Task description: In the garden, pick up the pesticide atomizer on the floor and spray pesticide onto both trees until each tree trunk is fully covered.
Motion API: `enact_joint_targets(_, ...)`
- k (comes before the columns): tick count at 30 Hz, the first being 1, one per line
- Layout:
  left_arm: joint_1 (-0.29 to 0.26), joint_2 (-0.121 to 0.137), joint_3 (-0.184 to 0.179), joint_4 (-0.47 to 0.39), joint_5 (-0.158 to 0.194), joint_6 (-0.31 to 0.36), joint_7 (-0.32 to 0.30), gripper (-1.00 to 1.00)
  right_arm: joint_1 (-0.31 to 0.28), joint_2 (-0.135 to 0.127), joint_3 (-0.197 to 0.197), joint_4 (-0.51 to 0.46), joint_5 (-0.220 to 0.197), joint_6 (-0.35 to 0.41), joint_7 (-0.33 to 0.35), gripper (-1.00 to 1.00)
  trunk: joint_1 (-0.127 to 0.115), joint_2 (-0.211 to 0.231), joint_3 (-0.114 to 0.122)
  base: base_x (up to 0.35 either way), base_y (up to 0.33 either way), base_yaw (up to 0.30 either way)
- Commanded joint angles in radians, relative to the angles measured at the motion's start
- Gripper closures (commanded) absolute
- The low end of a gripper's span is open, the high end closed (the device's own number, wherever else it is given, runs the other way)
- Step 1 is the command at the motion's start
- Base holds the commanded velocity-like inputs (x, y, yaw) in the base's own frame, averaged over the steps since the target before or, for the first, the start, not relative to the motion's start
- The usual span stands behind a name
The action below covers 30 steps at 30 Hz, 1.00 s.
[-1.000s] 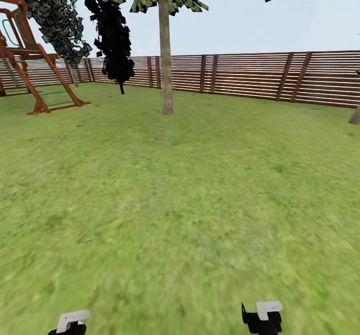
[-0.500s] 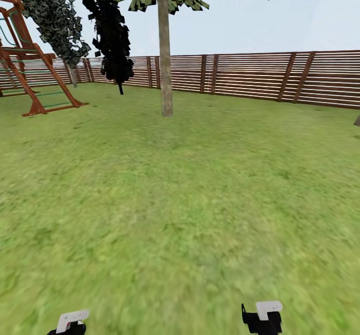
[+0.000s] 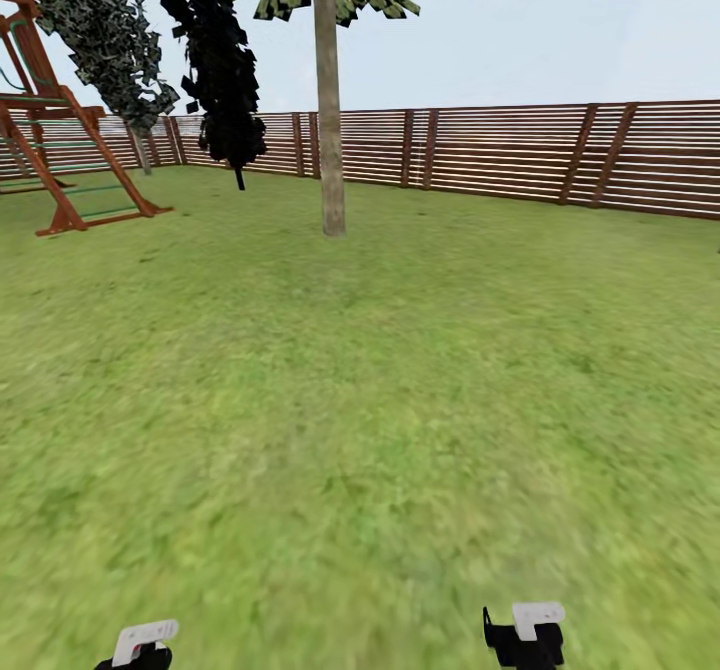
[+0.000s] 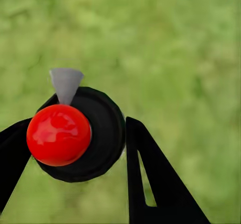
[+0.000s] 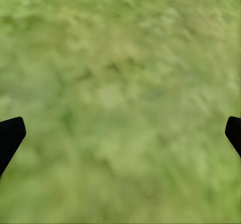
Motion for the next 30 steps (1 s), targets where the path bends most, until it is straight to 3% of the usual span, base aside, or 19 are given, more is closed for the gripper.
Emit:
enact_joint_targets(1,0.000,0.000,0.007,0.001,0.009,-0.001,-0.010,1.00,-0.001,0.000,-0.005,0.002,0.011,-0.003,-0.005,-1.00,0.000,0.000,-0.001,0.340,0.000,0.000)
enact_joint_targets(30,-0.001,0.000,0.007,0.000,0.009,-0.001,-0.010,1.00,-0.001,0.000,-0.005,0.002,0.011,-0.003,-0.005,-1.00,0.000,0.000,-0.001,0.340,0.000,0.000)
